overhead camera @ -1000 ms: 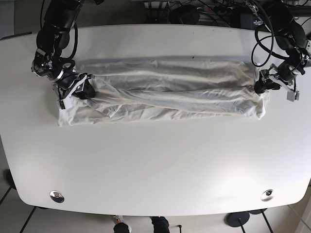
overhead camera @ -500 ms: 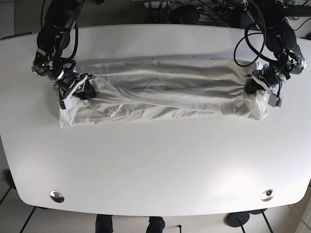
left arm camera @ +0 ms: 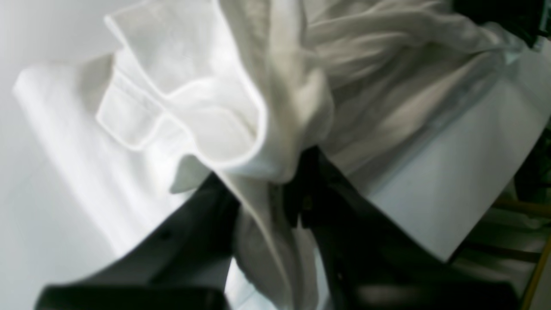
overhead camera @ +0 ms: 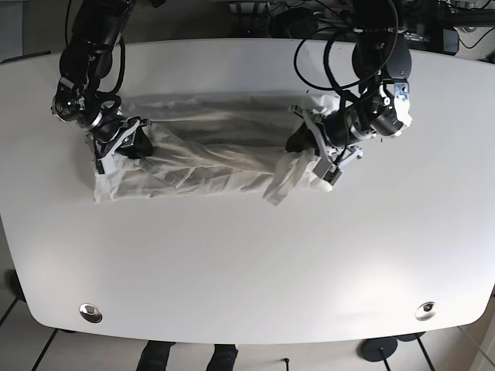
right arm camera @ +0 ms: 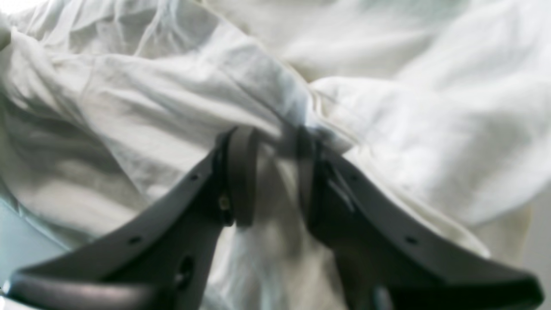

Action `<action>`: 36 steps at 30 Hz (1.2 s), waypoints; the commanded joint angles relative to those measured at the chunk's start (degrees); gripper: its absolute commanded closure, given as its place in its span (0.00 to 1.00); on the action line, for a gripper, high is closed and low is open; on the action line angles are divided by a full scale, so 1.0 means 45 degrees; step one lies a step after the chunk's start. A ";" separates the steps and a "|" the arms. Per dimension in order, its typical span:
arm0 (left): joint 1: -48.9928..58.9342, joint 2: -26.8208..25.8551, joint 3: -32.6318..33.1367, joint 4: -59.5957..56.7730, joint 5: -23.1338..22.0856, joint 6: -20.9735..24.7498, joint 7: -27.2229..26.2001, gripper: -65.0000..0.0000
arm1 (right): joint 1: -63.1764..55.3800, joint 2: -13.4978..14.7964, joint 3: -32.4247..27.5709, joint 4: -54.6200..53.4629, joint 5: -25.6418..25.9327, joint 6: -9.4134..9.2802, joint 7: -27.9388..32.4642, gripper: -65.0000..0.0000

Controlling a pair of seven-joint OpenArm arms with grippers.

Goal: Fold the T-shirt properly
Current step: 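Fold the strip end with the left gripper toward the right gripper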

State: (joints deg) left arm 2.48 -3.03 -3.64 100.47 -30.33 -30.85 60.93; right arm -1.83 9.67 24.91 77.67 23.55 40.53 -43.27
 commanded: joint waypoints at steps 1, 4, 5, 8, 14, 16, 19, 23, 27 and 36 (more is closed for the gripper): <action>-0.0190 0.0878 0.0174 -0.0416 0.0497 -0.0011 -0.0870 0.97 | -0.0014 0.0068 -0.0016 0.0000 -0.0535 -0.0119 -0.0573 0.73; -0.0327 0.1366 0.0955 -0.1022 0.1181 -0.0011 -0.1905 0.97 | -0.0014 0.0068 -0.0016 0.0000 -0.0535 -0.0119 -0.0573 0.73; -0.0542 0.1386 0.1170 -0.1256 0.1318 -0.0011 -0.2042 0.97 | -0.0014 0.0068 -0.0016 0.0000 -0.0535 -0.0119 -0.0573 0.73; -0.0913 0.1698 0.1444 -0.1979 0.1377 -0.0011 -0.2081 0.97 | -0.0034 0.0068 -0.0016 0.0000 -0.0535 -0.0119 -0.0593 0.73; -0.1792 0.1816 0.1795 -0.3249 0.1396 0.0008 -0.2081 0.82 | -0.0054 0.0068 -0.0055 0.0000 -0.0535 -0.0119 -0.0593 0.73; -0.2026 0.1796 0.2264 -0.3483 0.1396 0.0575 -0.2081 0.66 | -0.0054 0.0068 -0.0055 0.0000 -0.0535 -0.0119 -0.0593 0.73; -0.2573 0.1757 0.3710 -0.3464 0.1396 0.3154 -0.2081 0.47 | -0.0054 0.0068 -0.0055 0.0000 -0.0516 -0.0119 -0.0593 0.73; -0.3784 0.1405 0.6562 -0.3444 0.1377 0.5283 -0.2081 0.46 | -0.0054 -0.0147 -0.0074 0.0000 -0.0516 -0.0119 -0.0593 0.73; -0.4644 0.1308 0.8477 -0.2799 0.1416 0.5361 -0.2101 0.46 | -0.0054 -0.0166 -0.0074 0.0000 -0.0516 -0.0119 -0.0593 0.73; -0.3491 0.0507 0.4452 -0.1393 0.1279 0.5283 -0.2101 0.46 | -0.0054 -0.0069 0.0004 0.1661 0.1868 -0.0119 -0.0749 0.72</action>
State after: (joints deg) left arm -11.46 -1.50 15.94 92.49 -23.51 -6.61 53.12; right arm -3.20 8.47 24.77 83.74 30.85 39.77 -48.51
